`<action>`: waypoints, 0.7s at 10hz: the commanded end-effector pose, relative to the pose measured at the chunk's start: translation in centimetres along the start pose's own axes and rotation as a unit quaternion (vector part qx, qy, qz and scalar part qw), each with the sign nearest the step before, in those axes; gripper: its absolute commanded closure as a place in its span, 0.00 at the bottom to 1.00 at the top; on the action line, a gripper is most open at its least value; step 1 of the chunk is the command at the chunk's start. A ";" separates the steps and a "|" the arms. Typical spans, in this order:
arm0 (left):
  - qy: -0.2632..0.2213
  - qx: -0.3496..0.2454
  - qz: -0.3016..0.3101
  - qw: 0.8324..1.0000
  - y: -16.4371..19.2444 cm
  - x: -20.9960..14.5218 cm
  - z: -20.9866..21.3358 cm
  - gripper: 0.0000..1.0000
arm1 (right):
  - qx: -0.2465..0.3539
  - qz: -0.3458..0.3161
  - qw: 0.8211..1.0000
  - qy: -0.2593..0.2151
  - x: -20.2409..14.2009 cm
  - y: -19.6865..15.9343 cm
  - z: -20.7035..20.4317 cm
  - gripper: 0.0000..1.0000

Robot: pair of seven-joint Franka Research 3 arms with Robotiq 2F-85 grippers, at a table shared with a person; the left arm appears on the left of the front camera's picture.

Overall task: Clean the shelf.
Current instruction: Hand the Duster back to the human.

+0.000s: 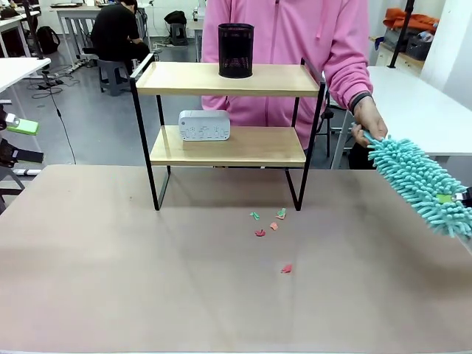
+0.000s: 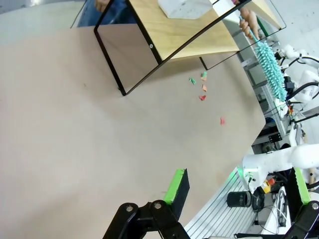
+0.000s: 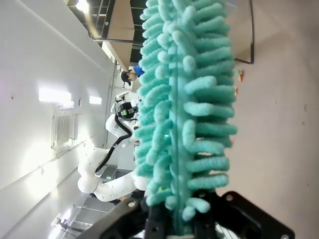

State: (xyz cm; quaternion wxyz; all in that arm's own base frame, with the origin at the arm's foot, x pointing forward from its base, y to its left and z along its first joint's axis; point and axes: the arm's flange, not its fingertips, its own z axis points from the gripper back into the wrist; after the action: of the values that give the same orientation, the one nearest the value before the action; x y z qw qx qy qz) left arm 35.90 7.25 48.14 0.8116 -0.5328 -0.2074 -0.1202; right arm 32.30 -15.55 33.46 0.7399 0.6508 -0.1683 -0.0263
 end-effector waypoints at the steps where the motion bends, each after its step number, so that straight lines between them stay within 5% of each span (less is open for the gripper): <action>1: 0.001 0.000 0.000 1.000 -0.1 -0.2 0.3 0.00 | 0.004 -0.003 1.000 -0.010 0.8 0.2 -0.7 1.00; 2: 0.001 0.000 0.000 1.000 -0.1 -0.2 0.3 0.00 | 0.008 0.002 1.000 -0.006 0.9 0.2 -0.9 0.77; 3: 0.001 0.000 0.000 1.000 -0.1 -0.2 0.3 0.00 | 0.000 -0.002 1.000 -0.007 1.0 0.1 -1.1 0.30; 4: 0.001 0.000 0.000 1.000 -0.1 -0.2 0.3 0.00 | 0.000 0.001 1.000 -0.012 1.0 0.2 -1.2 0.24; 5: 0.001 0.000 0.000 1.000 -0.1 -0.2 0.3 0.00 | -0.003 0.004 1.000 -0.016 0.9 0.4 -1.1 0.00; 7: 0.001 0.000 0.000 1.000 -0.1 -0.2 0.3 0.00 | 0.009 0.021 1.000 -0.016 0.5 1.6 -0.5 0.00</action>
State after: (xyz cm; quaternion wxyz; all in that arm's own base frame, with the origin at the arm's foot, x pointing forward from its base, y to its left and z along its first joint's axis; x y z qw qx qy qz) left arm 35.90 7.25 48.14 0.8116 -0.5328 -0.2074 -0.1202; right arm 32.74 -15.10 33.90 0.7376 0.6518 -0.1750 -0.0207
